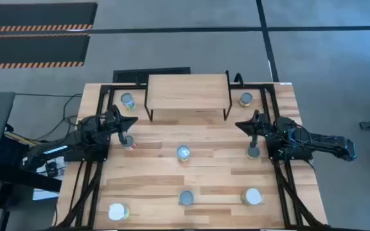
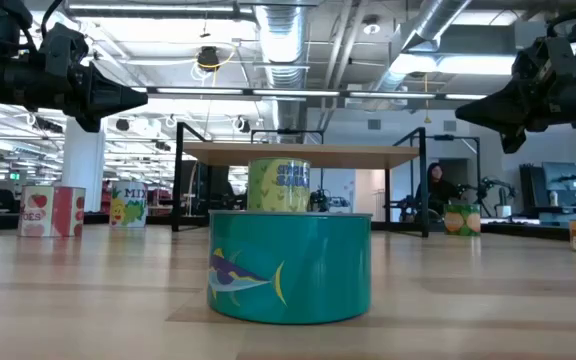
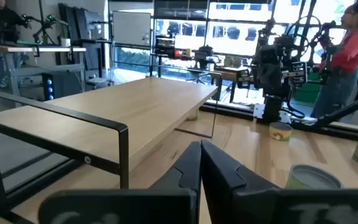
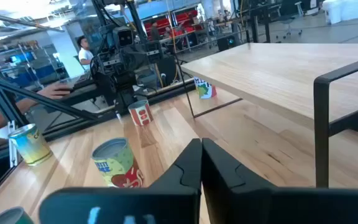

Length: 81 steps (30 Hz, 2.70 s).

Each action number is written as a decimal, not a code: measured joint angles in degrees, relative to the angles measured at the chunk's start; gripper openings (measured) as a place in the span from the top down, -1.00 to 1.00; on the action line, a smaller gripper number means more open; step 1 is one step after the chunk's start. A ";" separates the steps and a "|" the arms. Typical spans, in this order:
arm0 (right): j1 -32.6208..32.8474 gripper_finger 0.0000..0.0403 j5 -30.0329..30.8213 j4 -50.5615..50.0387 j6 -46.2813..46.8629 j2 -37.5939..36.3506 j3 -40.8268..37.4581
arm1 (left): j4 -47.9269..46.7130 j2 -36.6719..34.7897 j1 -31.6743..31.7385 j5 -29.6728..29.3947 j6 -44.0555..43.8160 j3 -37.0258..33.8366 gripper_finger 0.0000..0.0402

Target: Pick and place cans onto a shelf

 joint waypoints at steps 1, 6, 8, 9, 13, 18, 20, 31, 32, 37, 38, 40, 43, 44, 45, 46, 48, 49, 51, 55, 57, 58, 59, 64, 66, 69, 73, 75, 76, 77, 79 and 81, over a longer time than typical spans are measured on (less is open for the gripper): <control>-0.01 0.87 -0.02 0.01 0.02 -0.01 0.00 | 0.00 0.00 0.00 -0.01 0.02 0.00 1.00; 0.00 0.86 0.00 0.02 0.02 0.00 0.02 | -0.02 -0.02 0.00 -0.01 0.01 -0.01 1.00; -0.01 0.86 -0.01 0.01 0.02 0.00 0.01 | -0.02 0.00 0.00 0.00 -0.02 0.00 1.00; -0.01 0.86 0.00 0.00 0.02 0.00 0.00 | 0.00 -0.01 -0.02 0.00 -0.02 0.00 1.00; 0.00 0.86 0.00 0.00 0.02 -0.02 0.02 | -0.01 0.00 0.00 -0.02 -0.02 0.00 1.00; -0.01 0.86 0.00 0.00 0.01 0.00 0.01 | 0.00 0.00 0.00 0.00 -0.02 -0.02 1.00; -0.02 0.86 0.00 0.02 0.02 -0.02 0.00 | 0.00 0.00 -0.01 0.00 0.02 0.00 1.00; -0.02 0.87 0.00 0.02 0.02 -0.02 0.02 | 0.00 0.00 -0.01 -0.01 0.00 0.00 1.00; -0.01 0.87 0.00 0.02 0.01 0.00 0.02 | 0.00 -0.02 -0.02 -0.02 0.00 0.00 1.00; 0.00 0.86 0.00 0.00 0.02 0.00 0.01 | 0.00 0.00 -0.01 -0.01 -0.02 -0.01 1.00; 0.00 0.86 0.00 0.00 0.02 0.00 0.00 | -0.02 0.00 -0.01 0.00 -0.02 -0.01 1.00; -0.02 0.86 -0.02 0.01 0.02 0.00 0.01 | 0.00 -0.02 -0.02 0.00 0.00 0.00 1.00; -0.01 0.87 0.00 0.00 0.02 0.00 0.02 | 0.00 -0.02 0.00 0.00 0.00 -0.02 1.00; -0.02 0.86 -0.01 0.01 0.02 0.00 0.00 | 0.00 -0.01 -0.01 -0.01 0.02 -0.01 1.00; -0.02 0.86 -0.02 0.00 0.01 -0.01 0.01 | -0.01 -0.02 -0.01 -0.02 0.01 -0.01 1.00; -0.01 0.86 0.00 0.01 0.00 0.00 0.00 | -0.02 -0.02 0.00 0.00 -0.01 -0.01 1.00; -0.01 0.86 0.00 0.01 0.01 -0.01 0.01 | -0.02 -0.02 0.00 -0.01 0.00 0.00 1.00; 0.00 0.86 0.00 0.00 0.01 -0.02 0.01 | 0.00 0.00 -0.02 -0.02 0.02 -0.02 1.00; -0.02 0.86 -0.02 0.00 0.02 0.00 0.02 | 0.00 0.00 0.00 -0.01 -0.01 -0.02 1.00; -0.02 0.86 -0.01 0.00 0.02 0.00 0.00 | 0.00 -0.02 -0.02 0.00 0.00 0.00 1.00; -0.02 0.86 0.00 0.00 0.02 -0.02 0.01 | 0.00 0.00 -0.02 0.00 -0.02 0.00 1.00; 0.00 0.86 0.00 0.00 0.02 0.00 0.00 | 0.00 -0.02 0.00 -0.02 0.00 0.00 1.00; -0.02 0.86 0.00 0.00 0.01 0.00 0.00 | 0.00 -0.02 0.00 0.00 0.02 -0.01 1.00; 0.00 0.87 0.07 0.07 -0.03 0.00 0.02 | 0.00 -0.01 0.00 -0.01 0.02 -0.01 1.00; -0.30 0.87 0.61 0.76 -0.04 -0.01 0.02 | 0.00 0.00 -0.01 0.00 -0.02 0.00 1.00; -0.83 0.87 0.77 2.29 -0.02 -0.02 0.02 | -0.01 -0.02 0.00 0.00 0.02 -0.02 1.00; -0.83 0.87 0.53 3.88 -0.02 -0.02 0.02 | -0.02 -0.01 0.00 0.00 0.01 0.00 1.00; -0.84 0.87 0.79 4.55 -0.30 -0.01 0.02 | 0.00 -0.02 0.00 0.00 0.00 0.00 1.00; -1.04 0.87 1.66 6.01 -0.99 0.00 0.02 | -0.02 -0.01 -0.01 -0.01 -0.02 0.00 1.00; -1.29 0.87 2.42 7.61 -1.03 -0.04 0.02 | 0.00 -0.01 0.00 -0.01 -0.01 -0.01 1.00; -1.59 0.87 1.17 10.34 -1.07 -0.02 0.02 | -0.01 -0.01 -0.01 0.00 0.02 -0.01 1.00; -0.81 0.89 -2.78 13.39 -2.26 -0.03 0.10 | -0.01 -0.01 -0.02 0.00 -0.02 0.00 1.00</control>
